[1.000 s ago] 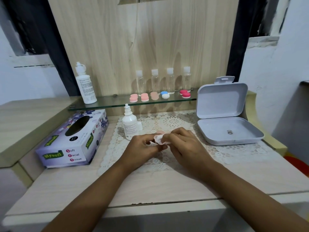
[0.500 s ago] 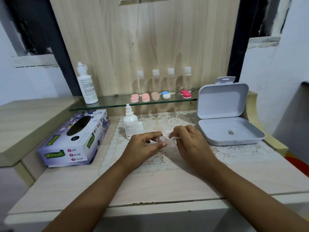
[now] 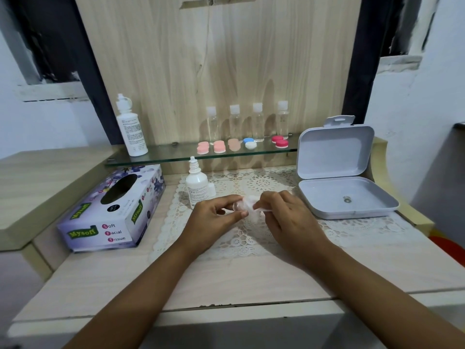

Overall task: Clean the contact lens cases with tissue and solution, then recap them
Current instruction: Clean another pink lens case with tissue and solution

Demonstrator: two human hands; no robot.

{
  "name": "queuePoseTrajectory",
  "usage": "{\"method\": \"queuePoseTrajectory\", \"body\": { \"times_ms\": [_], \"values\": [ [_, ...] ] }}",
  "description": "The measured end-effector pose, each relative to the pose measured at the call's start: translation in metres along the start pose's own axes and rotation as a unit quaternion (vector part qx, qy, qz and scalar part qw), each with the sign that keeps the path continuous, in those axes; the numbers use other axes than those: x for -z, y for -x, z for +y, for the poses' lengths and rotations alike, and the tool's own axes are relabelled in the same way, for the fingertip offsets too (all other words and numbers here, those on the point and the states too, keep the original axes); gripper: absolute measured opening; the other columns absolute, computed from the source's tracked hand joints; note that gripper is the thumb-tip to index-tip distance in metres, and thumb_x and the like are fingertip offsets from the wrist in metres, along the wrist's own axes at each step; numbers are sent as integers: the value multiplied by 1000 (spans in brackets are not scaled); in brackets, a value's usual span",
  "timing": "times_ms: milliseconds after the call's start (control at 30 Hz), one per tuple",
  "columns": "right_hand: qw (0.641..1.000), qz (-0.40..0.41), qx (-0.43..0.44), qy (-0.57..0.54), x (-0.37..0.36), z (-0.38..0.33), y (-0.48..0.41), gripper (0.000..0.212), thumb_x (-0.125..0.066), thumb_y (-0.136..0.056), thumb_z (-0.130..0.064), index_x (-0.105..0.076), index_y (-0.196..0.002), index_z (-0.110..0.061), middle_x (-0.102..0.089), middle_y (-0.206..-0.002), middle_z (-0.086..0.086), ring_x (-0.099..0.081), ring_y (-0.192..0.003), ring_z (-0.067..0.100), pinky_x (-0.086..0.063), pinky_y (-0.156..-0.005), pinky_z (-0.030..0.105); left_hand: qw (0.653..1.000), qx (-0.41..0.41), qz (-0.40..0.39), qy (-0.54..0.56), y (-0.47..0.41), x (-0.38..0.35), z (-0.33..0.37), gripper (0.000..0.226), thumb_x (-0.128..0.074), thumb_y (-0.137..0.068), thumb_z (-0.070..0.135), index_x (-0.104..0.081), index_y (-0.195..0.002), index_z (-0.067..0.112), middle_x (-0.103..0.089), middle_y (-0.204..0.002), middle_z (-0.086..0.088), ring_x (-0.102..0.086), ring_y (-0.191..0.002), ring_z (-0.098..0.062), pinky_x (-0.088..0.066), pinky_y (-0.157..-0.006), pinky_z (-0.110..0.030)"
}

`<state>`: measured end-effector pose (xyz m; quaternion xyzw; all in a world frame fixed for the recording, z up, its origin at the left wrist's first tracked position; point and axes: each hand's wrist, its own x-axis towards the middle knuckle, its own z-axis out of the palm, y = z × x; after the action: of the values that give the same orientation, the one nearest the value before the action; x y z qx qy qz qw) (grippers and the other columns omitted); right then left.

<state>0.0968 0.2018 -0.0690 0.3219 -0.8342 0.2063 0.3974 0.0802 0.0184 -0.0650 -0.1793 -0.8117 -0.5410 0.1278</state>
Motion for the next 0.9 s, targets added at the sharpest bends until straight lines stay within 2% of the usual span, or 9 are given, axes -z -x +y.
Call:
{"method": "queuePoseTrajectory", "body": {
  "times_ms": [133, 233, 433, 533, 633, 733, 833, 900],
  "values": [
    [1000, 8, -7, -11, -1, 2, -1, 22, -42, -83, -8, -57, -99, -7, -66, -89, 7, -58, -76, 27, -50, -58, 39, 999, 12, 8, 35, -1, 1, 2, 30, -76, -74, 17, -70, -100, 30, -72, -97, 7, -66, -82, -8, -53, -69, -18],
    [995, 46, -72, -52, -2, 9, -1, 28, -48, -80, 1, -50, -103, -15, -67, -93, 4, -58, -85, 23, -52, -66, 39, 998, 20, 7, 56, -1, 0, 2, 29, -76, -73, 18, -70, -97, 32, -72, -97, 4, -68, -80, -10, -55, -67, -20],
    [999, 3, -22, -39, 0, 5, 1, 21, -42, -85, -9, -53, -102, -14, -65, -91, 4, -56, -82, 22, -50, -65, 38, 998, 21, 10, 63, -2, 0, -1, 30, -76, -72, 21, -71, -102, 27, -72, -97, 1, -69, -86, -15, -56, -77, -27],
    [999, 7, -39, -36, 0, 6, 1, 22, -42, -85, -9, -57, -101, -12, -65, -92, 4, -56, -83, 21, -49, -65, 37, 997, 22, 13, 70, -2, 0, -1, 30, -76, -70, 25, -71, -99, 30, -73, -96, 0, -69, -85, -14, -57, -79, -31],
    [996, 22, -69, -43, 0, 9, 2, 22, -46, -83, -5, -56, -100, -14, -66, -92, 4, -55, -84, 21, -48, -65, 38, 996, 25, 14, 82, -2, -1, 1, 27, -75, -72, 19, -71, -92, 37, -73, -93, 2, -68, -81, -14, -55, -79, -37],
    [988, 13, -139, -60, -1, 13, 2, 22, -49, -84, -5, -48, -98, -22, -62, -82, 11, -56, -75, 30, -48, -61, 40, 996, 17, 8, 89, -2, -1, 2, 28, -75, -72, 21, -70, -89, 42, -73, -92, 5, -64, -78, -11, -55, -77, -33],
    [971, 27, -219, -95, -2, 17, 2, 19, -54, -84, 2, -60, -96, -11, -66, -82, 11, -60, -74, 29, -46, -65, 36, 996, 8, 2, 91, -2, -1, 2, 29, -73, -75, 15, -69, -93, 38, -70, -83, 11, -61, -74, -7, -52, -71, -22],
    [955, 30, -268, -124, -1, 17, -1, 19, -55, -85, 3, -66, -94, -10, -67, -85, 5, -60, -76, 22, -43, -67, 26, 997, 3, -4, 79, -2, -1, 2, 30, -72, -78, 12, -67, -96, 36, -68, -77, 16, -61, -71, -4, -51, -67, -16]
  ]
}}
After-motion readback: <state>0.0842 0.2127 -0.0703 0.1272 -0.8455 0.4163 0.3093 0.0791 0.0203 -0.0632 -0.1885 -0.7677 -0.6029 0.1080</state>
